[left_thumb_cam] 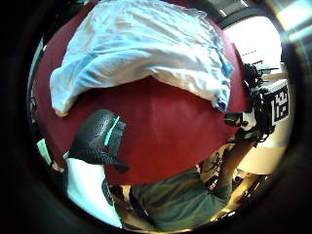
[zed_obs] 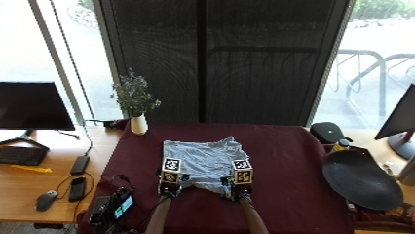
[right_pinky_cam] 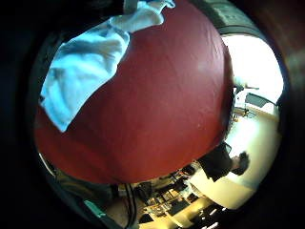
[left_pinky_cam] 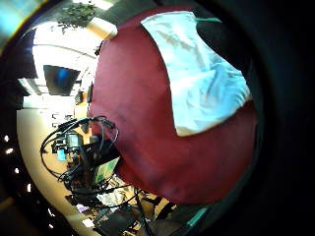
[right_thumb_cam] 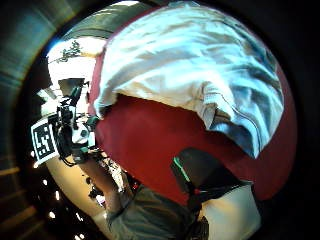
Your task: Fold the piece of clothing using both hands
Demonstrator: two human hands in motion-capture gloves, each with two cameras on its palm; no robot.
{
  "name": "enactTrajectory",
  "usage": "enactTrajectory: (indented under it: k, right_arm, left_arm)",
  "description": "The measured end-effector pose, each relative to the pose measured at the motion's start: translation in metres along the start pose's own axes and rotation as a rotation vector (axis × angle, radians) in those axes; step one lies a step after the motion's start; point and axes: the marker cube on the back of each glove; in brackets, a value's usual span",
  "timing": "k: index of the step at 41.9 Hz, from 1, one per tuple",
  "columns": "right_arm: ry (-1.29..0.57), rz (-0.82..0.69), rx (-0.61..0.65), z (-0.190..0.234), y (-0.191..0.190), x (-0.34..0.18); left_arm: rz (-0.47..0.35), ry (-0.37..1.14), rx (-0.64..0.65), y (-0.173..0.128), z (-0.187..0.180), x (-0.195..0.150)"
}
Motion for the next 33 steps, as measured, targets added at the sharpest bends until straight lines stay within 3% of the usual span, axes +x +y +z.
enactTrajectory:
  k: [5,12,22,25,28,33]
  right_arm:
    - [-0.001,-0.044,-0.063,0.016,-0.012,-0.003]
    - [-0.072,-0.084,-0.039,0.021,-0.021,-0.004]
    - [-0.039,-0.073,0.079,0.019,-0.013,-0.004]
    - [-0.056,-0.133,0.139,0.013,-0.008,-0.007]
    - [-0.054,-0.163,0.145,0.004,0.005,-0.004]
    - [-0.086,-0.174,0.045,-0.009,0.022,0.008]
  left_arm:
    - [-0.018,-0.082,-0.022,0.018,-0.019,-0.007]
    - [-0.061,-0.09,-0.015,0.012,-0.01,-0.018]
    - [-0.057,-0.141,0.198,0.005,-0.006,-0.029]
    - [-0.07,-0.19,0.147,0.005,0.008,-0.034]
    - [-0.089,-0.227,0.073,0.023,-0.002,-0.039]
    - [0.045,-0.116,-0.111,0.036,0.003,-0.032]
